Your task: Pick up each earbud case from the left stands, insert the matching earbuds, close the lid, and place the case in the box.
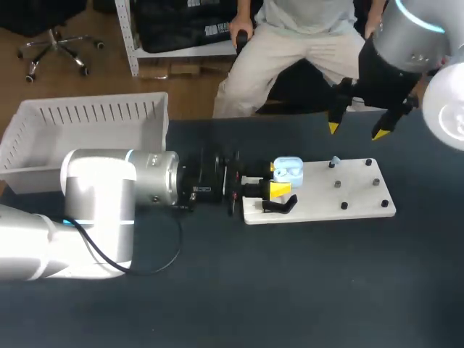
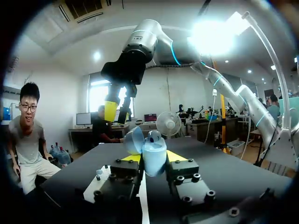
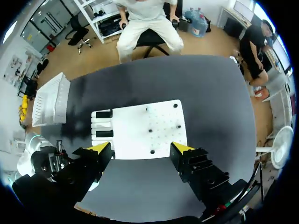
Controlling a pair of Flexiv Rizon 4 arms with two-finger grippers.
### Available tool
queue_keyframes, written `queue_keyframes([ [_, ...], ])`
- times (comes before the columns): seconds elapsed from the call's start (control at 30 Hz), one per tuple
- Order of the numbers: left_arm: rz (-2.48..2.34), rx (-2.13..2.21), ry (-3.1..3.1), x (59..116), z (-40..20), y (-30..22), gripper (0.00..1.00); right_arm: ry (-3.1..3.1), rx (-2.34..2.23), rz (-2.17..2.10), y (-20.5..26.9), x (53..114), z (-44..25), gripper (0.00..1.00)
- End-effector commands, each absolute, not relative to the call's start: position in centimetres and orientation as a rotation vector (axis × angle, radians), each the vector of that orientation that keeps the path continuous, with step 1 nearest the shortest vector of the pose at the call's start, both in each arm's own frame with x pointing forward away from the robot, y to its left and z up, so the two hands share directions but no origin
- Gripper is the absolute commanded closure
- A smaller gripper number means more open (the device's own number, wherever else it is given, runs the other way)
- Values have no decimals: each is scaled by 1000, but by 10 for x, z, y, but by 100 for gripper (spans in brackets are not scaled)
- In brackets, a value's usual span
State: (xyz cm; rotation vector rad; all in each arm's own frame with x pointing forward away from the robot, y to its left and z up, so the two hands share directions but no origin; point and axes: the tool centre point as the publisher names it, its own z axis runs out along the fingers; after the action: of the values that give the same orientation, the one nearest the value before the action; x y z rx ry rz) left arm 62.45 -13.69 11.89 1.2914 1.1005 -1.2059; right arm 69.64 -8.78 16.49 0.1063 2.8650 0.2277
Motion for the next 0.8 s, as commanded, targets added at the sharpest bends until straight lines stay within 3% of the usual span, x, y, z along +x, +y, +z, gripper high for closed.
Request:
queue_keyframes([
  [0.03, -1202, 1287, 1098, 624, 118, -137, 100, 2896, 39, 184, -82, 724, 131, 0],
  [0.3, -1202, 1287, 1098, 624, 118, -137, 100, 2930, -6, 177, -103, 738, 94, 3],
  [0.4, -1202, 1287, 1098, 624, 118, -137, 100, 2944, -36, 151, -105, 742, 82, 12],
  [0.57, -1202, 1287, 1098, 624, 118, -137, 100, 2963, -43, 155, -107, 751, 72, 15],
  [0.7, -1202, 1287, 1098, 624, 118, -137, 100, 2977, -66, 158, -104, 753, 63, 28],
  [0.8, -1202, 1287, 1098, 624, 118, -137, 100, 2990, -79, 167, -102, 755, 56, 31],
])
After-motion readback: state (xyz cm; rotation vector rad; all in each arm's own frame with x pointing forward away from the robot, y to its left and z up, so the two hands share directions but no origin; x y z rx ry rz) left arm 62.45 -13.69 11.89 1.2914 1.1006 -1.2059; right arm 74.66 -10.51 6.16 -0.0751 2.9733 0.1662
